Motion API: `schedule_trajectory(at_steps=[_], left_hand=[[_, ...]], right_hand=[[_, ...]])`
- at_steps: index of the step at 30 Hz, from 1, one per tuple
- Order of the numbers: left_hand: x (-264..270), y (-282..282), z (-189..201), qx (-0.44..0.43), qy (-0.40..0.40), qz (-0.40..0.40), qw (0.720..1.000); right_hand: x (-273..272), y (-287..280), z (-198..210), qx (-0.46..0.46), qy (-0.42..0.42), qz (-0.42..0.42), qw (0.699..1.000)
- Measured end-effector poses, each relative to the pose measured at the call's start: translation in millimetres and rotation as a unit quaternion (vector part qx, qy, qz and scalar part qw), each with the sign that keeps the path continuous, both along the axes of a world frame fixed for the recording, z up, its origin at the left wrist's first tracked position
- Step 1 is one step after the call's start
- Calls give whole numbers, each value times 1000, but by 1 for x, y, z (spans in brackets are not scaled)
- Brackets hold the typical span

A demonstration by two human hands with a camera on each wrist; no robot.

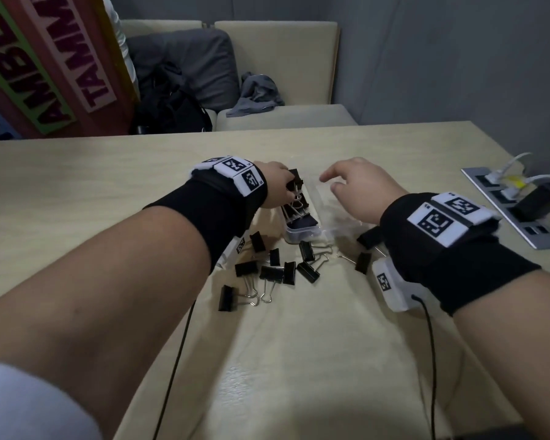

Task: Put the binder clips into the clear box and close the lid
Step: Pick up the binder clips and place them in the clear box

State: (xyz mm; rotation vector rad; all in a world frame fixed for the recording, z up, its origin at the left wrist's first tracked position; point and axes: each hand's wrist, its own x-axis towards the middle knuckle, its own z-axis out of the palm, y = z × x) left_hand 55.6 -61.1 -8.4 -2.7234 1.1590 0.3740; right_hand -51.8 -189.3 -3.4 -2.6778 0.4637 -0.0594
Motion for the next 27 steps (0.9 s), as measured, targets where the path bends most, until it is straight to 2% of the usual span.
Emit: schedule_trajectory(at_steps=[5, 7, 12, 16, 20, 23, 27], left_hand=[[-3, -4, 3, 14, 4, 6, 1000], [-7, -3, 5, -6, -5, 14, 1000], [-23, 3, 5, -73, -21, 38, 996], [-35, 15, 7, -95, -22, 51, 994], [-43, 32, 6, -64, -3, 46, 997], [-46, 43, 0, -29, 19, 42, 999], [-50, 48, 1, -26, 35, 44, 998]], right_hand=[[-27, -21, 10, 0, -1, -63, 998], [-37, -26, 11, -12, 18, -90, 996], [-54, -25, -2, -98, 208, -110, 967], [-57, -12, -27, -104, 158, -155, 970], [-56, -4, -43, -145, 139, -175, 964], [-55, -6, -48, -145, 137, -172, 965], [-54, -9, -44, -121, 120, -164, 972]])
